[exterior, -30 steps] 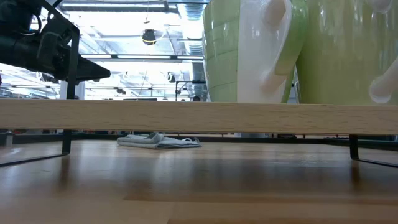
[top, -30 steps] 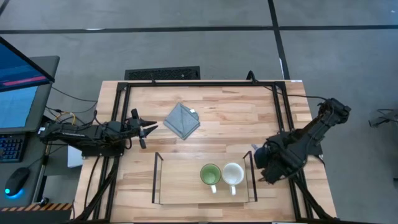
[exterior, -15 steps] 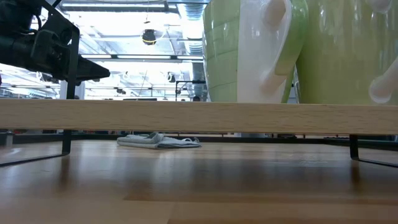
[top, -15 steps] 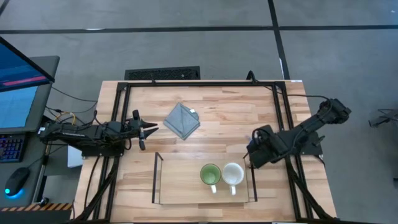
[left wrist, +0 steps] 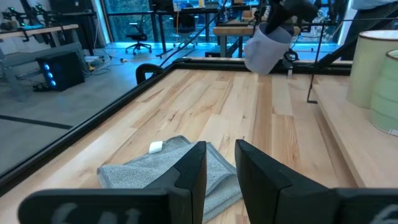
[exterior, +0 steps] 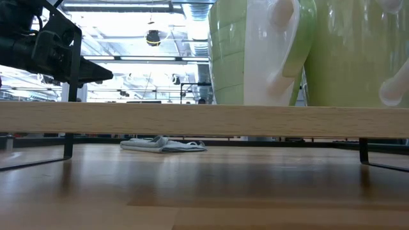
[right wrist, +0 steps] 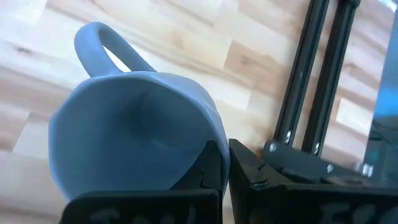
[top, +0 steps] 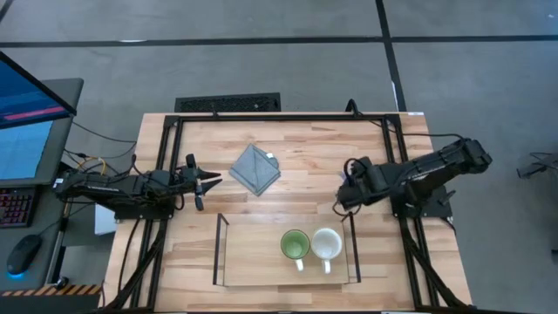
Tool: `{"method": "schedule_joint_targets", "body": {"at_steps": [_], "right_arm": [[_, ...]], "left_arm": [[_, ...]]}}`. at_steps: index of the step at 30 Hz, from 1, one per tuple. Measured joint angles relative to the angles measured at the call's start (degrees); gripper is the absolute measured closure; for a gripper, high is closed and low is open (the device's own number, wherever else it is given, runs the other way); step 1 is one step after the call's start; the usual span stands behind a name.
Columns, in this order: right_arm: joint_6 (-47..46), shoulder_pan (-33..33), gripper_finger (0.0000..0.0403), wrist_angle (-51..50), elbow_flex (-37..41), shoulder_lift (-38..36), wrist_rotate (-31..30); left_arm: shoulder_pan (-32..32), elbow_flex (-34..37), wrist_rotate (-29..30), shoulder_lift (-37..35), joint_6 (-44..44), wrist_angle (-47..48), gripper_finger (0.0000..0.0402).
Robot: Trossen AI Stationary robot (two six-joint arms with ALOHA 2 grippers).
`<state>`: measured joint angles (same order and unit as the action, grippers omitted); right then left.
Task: Stack small to large cups/mugs on shelf
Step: Put the blue mug on the shelf
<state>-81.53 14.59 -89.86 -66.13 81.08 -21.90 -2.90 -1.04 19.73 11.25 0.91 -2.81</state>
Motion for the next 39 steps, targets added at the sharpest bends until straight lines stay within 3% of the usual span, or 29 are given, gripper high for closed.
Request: {"method": "schedule_joint_targets", "body": {"at_steps": [7,17,27,39], "right_arm": [[8.93,-6.20,0.0384,2.82,-1.11,0.00,-4.02],[29.55,-14.55,0.0384,18.85,-5.40,0.00,-4.98],[48.62,-20.97,0.0384,37.93,-6.51,0.00,2.12],[65.16,-26.52,0.0384,51.04,-6.56,0.94,11.86]], "left_arm": [[-0.01,0.00,0.01,0.00,0.00,0.00,0.0326],[-0.01,0.00,0.01,0.00,0.00,0.00,0.0326],[0.00,0.00,-2.72,-0.02,0.82,0.29,0.0326],[0.00,0.00,-3.58,0.00,1.11,0.37,0.0326]]}}
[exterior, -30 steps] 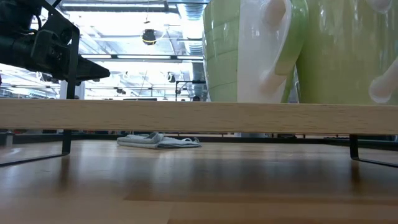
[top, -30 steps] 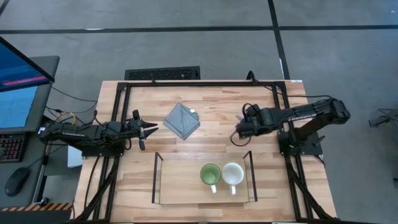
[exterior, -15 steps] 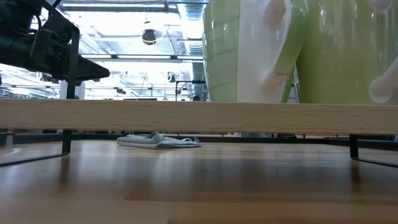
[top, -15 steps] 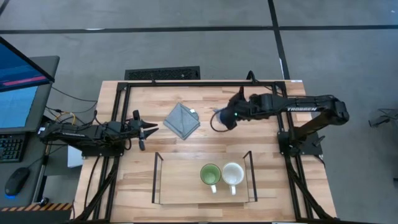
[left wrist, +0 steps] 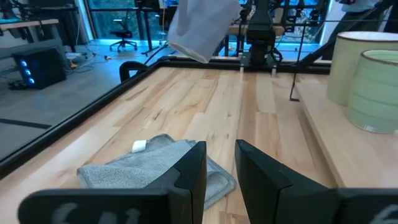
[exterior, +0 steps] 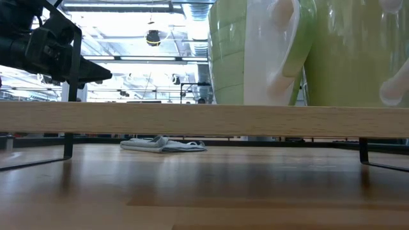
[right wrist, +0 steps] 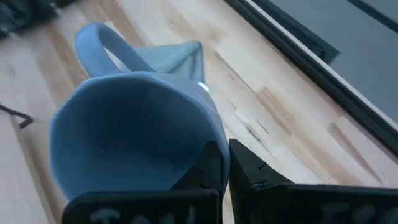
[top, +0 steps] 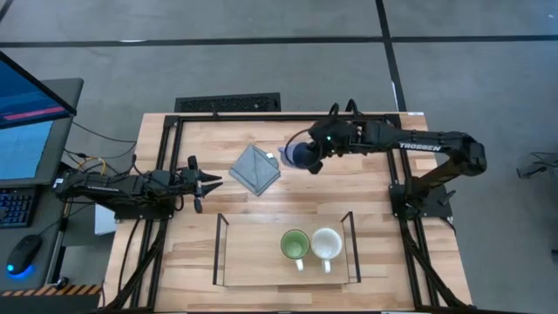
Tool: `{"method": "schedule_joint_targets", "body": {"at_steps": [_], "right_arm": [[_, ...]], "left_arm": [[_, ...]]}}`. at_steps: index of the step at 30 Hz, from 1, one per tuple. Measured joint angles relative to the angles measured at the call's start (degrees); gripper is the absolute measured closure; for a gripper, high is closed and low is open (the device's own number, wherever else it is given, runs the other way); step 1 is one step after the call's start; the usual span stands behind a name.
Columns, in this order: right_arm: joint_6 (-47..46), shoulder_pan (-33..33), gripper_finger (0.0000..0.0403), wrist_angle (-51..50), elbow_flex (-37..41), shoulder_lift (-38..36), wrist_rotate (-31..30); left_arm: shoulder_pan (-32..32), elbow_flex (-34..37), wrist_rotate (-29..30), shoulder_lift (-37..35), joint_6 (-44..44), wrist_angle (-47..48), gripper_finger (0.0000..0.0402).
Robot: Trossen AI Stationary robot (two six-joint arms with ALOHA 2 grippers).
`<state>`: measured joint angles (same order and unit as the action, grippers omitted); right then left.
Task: Stack small to large cups/mugs on shelf
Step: Put the blue mug on the shelf
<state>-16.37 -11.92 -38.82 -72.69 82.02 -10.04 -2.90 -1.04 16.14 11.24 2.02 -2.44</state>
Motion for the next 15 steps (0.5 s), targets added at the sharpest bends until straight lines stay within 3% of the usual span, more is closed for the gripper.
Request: {"method": "schedule_joint_targets", "body": {"at_steps": [7,15], "right_arm": [[3.44,-2.21,0.0384,0.92,-0.97,4.84,7.61],[7.76,-2.37,0.0384,-11.02,-7.34,14.14,8.47]], "left_arm": [[0.00,0.00,-1.25,0.00,1.71,0.13,0.0326],[-0.02,0.00,-2.40,0.40,2.75,0.31,0.0326]]}}
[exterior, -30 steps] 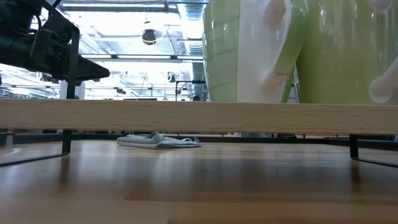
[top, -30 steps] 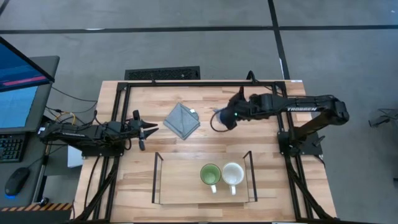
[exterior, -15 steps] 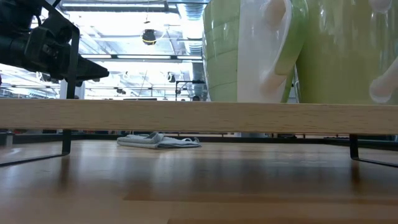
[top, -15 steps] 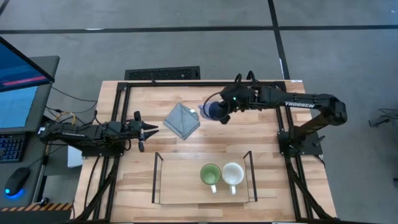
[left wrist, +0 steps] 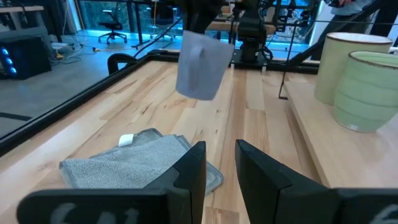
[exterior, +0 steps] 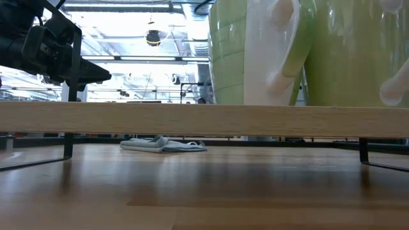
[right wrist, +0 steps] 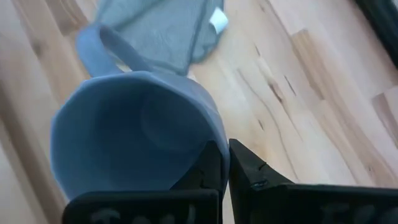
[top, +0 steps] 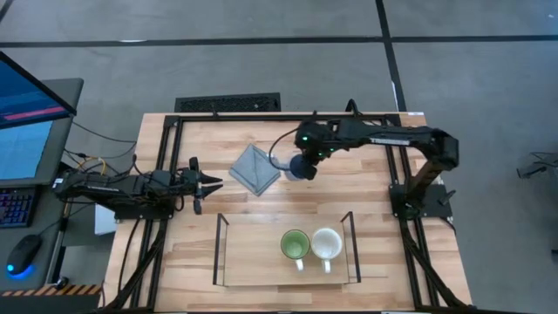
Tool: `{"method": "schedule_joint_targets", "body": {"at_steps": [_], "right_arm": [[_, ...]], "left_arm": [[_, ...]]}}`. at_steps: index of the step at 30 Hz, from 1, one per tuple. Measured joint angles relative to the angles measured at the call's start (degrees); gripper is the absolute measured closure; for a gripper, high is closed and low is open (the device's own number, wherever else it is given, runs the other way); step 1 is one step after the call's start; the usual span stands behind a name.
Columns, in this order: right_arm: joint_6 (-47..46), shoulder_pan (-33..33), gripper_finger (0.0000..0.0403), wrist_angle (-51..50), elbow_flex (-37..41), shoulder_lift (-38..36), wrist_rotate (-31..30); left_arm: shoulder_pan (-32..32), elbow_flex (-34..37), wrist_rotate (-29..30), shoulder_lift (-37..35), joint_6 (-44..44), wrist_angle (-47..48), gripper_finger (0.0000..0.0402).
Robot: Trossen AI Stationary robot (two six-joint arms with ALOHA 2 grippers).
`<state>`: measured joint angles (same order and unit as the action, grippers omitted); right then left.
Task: Stack small to large cups/mugs on shelf
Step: Put the blue mug on the shelf
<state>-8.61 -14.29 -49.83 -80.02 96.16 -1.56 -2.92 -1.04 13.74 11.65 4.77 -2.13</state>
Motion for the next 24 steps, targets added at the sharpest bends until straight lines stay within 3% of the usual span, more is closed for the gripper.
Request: {"method": "schedule_joint_targets", "body": {"at_steps": [13,24], "right_arm": [[7.16,0.75,0.0384,-7.44,-10.37,10.69,6.05],[9.62,1.96,0.0384,-8.98,-11.96,11.19,7.74]], "left_arm": [[0.00,0.00,0.06,1.48,0.03,0.00,0.0326],[0.00,0.00,0.06,1.48,0.03,0.02,0.0326]]}}
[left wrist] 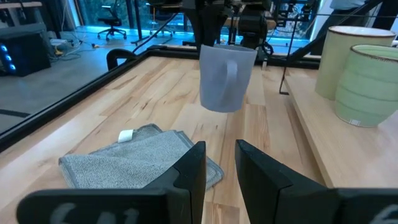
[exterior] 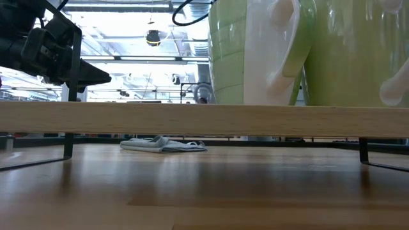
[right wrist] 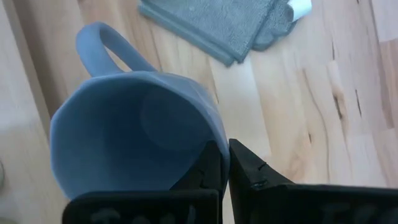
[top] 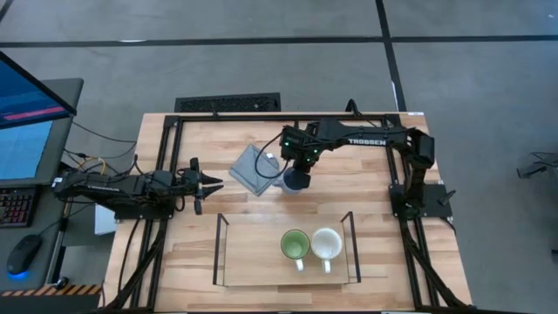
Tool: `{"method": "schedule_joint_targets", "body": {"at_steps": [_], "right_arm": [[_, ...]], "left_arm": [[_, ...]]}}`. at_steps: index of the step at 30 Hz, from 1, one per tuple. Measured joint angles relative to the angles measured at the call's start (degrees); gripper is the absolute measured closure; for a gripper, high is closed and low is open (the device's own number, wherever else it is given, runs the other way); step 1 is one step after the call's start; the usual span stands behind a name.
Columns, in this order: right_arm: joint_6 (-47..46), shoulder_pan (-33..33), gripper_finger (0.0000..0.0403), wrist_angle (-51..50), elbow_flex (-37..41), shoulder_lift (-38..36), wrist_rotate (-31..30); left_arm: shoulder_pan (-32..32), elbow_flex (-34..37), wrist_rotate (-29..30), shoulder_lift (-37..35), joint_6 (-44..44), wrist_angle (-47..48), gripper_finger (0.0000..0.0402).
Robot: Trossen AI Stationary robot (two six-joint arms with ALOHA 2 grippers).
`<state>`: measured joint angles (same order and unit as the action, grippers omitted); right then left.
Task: Stack small to large cups/mugs on shelf
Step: Put the blue mug on the shelf
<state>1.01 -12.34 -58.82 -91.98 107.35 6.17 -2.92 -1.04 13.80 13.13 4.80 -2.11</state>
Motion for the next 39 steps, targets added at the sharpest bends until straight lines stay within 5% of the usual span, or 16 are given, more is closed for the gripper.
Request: {"method": "schedule_joint_targets", "body": {"at_steps": [39], "right_arm": [[2.48,1.44,0.0359,0.52,0.22,5.14,-0.24]], "left_arm": [[0.02,-0.01,-0.07,0.02,-0.02,0.04,0.0326]]}}
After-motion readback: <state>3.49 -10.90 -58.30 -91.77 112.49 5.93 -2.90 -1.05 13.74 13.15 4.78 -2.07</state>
